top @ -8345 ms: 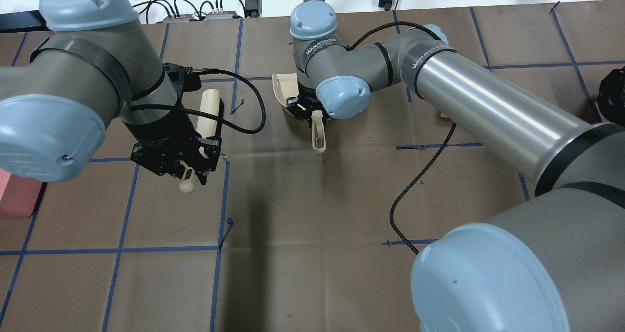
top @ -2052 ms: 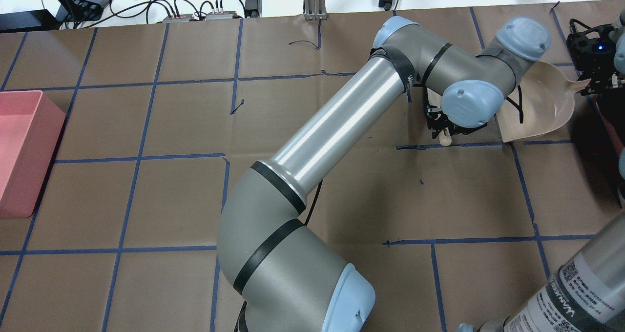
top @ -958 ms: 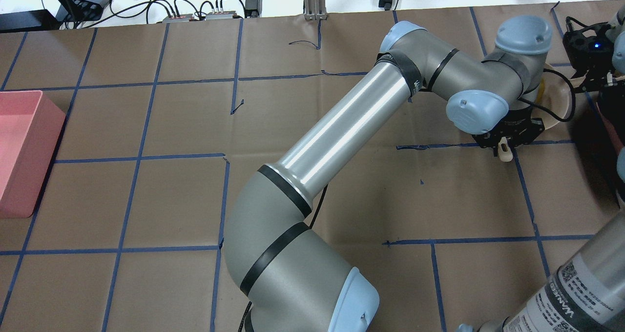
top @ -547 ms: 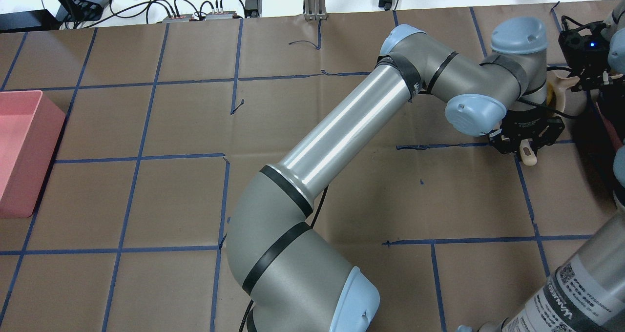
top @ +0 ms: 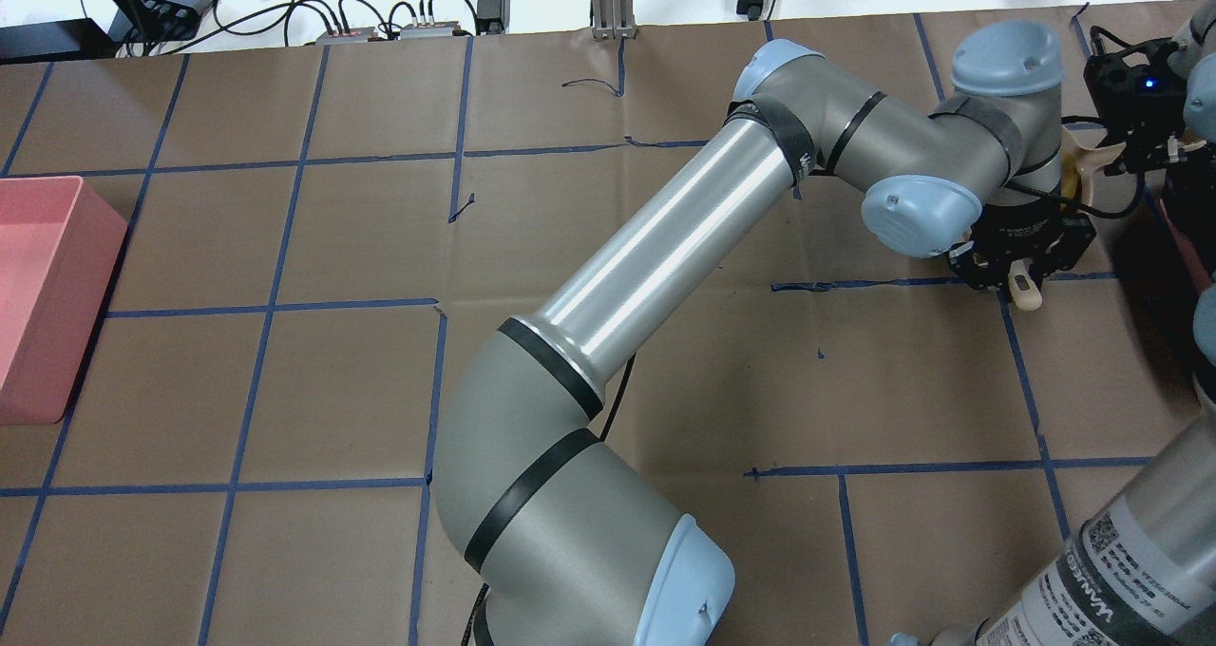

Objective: Sweep and dump trash in nearest bin
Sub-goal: 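Sweep the bread and potato into the dustpan with the left gripper's brush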

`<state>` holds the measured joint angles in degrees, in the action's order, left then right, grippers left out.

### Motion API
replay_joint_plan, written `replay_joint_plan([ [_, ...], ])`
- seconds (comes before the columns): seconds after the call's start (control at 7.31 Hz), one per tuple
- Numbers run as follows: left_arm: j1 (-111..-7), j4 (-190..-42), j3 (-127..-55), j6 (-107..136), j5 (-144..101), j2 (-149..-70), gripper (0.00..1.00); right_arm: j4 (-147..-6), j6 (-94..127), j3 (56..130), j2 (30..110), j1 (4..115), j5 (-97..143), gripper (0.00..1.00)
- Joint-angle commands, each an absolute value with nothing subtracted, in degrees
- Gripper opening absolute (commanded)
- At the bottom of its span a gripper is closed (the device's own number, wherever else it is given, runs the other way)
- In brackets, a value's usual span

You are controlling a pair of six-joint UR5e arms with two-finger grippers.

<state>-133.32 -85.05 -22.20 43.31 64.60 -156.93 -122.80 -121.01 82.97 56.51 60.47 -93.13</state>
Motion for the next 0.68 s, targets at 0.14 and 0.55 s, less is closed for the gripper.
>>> replay_joint_plan([
  [0.14,-131.4,-99.1,-22.8,41.7,72.2,-151.4,0.0,-122.8,-121.0,83.0,56.5,60.5,-93.0,0.03],
  [0.55,-126.7,-106.5,-23.0,41.7,78.1,-145.1,0.0,-122.6,-120.9,82.9,57.0,60.3,-90.0,0.03],
])
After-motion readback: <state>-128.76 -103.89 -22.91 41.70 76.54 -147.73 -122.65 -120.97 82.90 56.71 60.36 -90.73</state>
